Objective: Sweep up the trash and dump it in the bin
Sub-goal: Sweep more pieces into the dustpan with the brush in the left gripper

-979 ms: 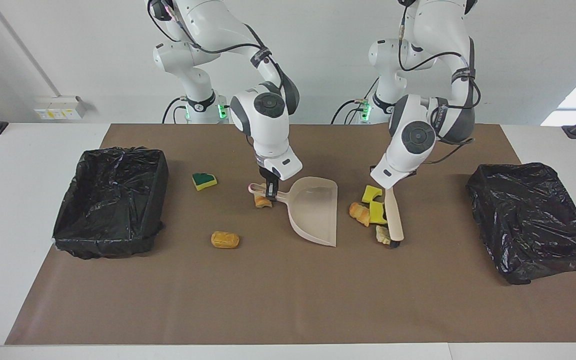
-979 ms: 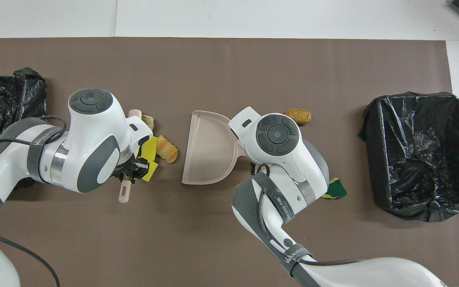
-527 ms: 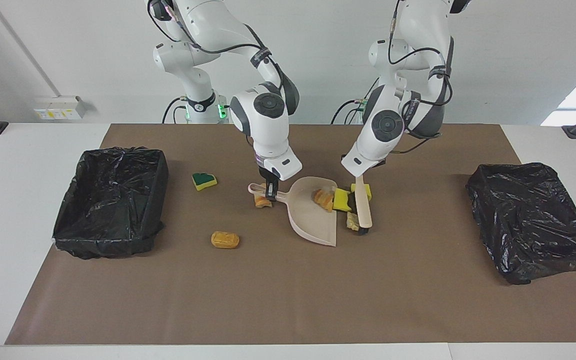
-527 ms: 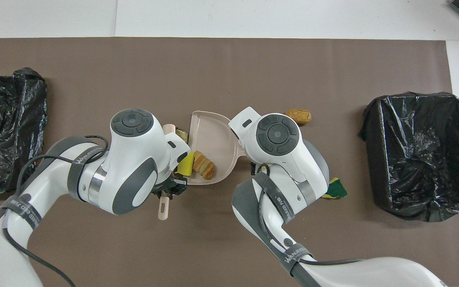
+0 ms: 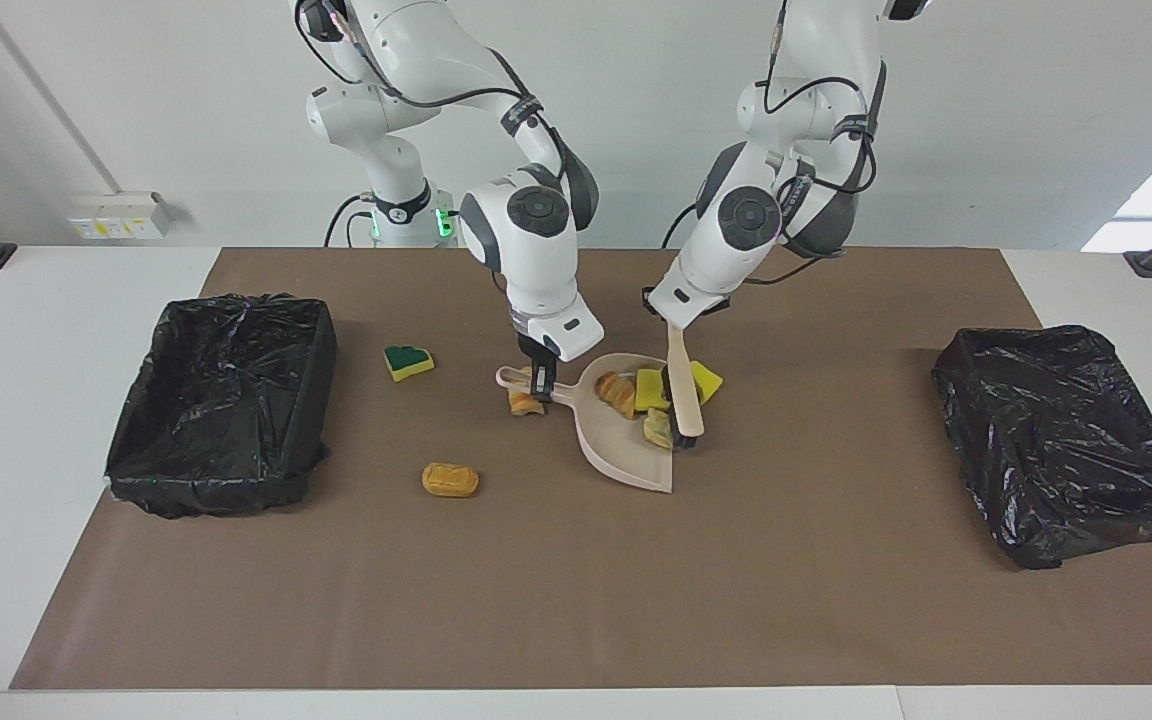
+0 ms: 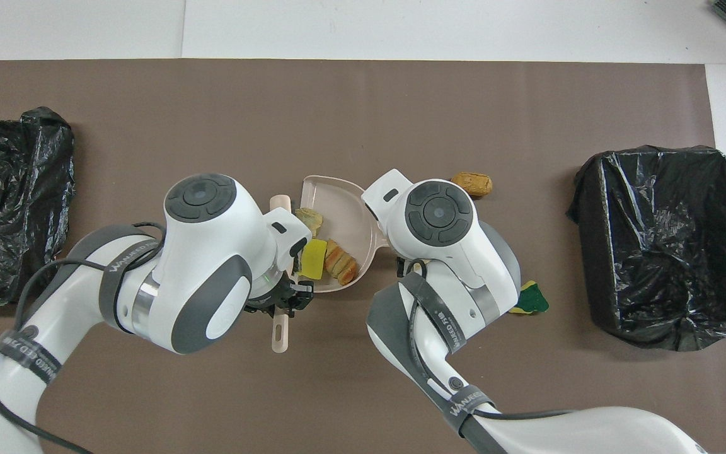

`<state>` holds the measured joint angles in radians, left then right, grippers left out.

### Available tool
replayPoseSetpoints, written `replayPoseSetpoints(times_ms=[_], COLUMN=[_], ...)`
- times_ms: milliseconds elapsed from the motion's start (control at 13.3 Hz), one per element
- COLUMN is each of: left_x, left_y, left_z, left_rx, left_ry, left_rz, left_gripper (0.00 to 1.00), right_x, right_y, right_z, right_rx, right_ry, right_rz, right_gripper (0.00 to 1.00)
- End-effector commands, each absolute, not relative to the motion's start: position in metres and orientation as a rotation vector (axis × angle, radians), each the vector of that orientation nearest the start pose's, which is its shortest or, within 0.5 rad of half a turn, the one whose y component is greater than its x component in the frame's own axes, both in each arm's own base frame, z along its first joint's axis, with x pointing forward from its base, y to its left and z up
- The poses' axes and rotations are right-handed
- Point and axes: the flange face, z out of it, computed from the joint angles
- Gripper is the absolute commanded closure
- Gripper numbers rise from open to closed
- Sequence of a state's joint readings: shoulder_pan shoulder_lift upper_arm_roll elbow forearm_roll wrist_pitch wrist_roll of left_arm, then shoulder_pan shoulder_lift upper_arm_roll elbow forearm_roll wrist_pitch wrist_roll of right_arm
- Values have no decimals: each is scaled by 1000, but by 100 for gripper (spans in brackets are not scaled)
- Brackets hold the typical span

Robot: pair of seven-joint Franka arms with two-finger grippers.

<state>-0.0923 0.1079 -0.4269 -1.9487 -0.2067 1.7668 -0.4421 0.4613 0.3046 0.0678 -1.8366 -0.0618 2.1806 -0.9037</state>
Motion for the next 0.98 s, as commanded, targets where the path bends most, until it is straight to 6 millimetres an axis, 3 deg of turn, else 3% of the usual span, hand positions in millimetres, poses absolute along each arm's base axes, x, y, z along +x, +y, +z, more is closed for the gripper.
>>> replayPoseSetpoints(times_ms=[0,151,301,452,527,603,753,829,904], left_x=[474,453,431,395,383,373,367,362,363], left_y=[-238,-221,-183,-179,-183,-202,-224,-243,-249], left_z=[453,450,428,404,390,386,386,381,372], left_rx=[-3158,-3099,-3057,-3081,-3089,-3099,-3110,-3121,-3125], left_ry=[-5,-101,-360,-574,-594,-550,-594,-601,-606], left_rz=[675,750,748,651,625,623,568,519,508], left_gripper=[100,100,100,100,100,100,100,100,100], right_x=[546,546,546,546,546,546,546,546,546], right_y=[311,310,310,310,310,310,310,311,310], right_z=[366,366,366,366,367,366,366,366,366], right_rx=[-2311,-2313,-2313,-2313,-2313,-2311,-2313,-2311,-2313], right_ry=[-2154,-2153,-2153,-2153,-2155,-2157,-2155,-2156,-2155], right_rz=[-40,-40,-40,-40,-42,-39,-39,-39,-39], right_gripper=[100,100,100,100,100,100,100,100,100])
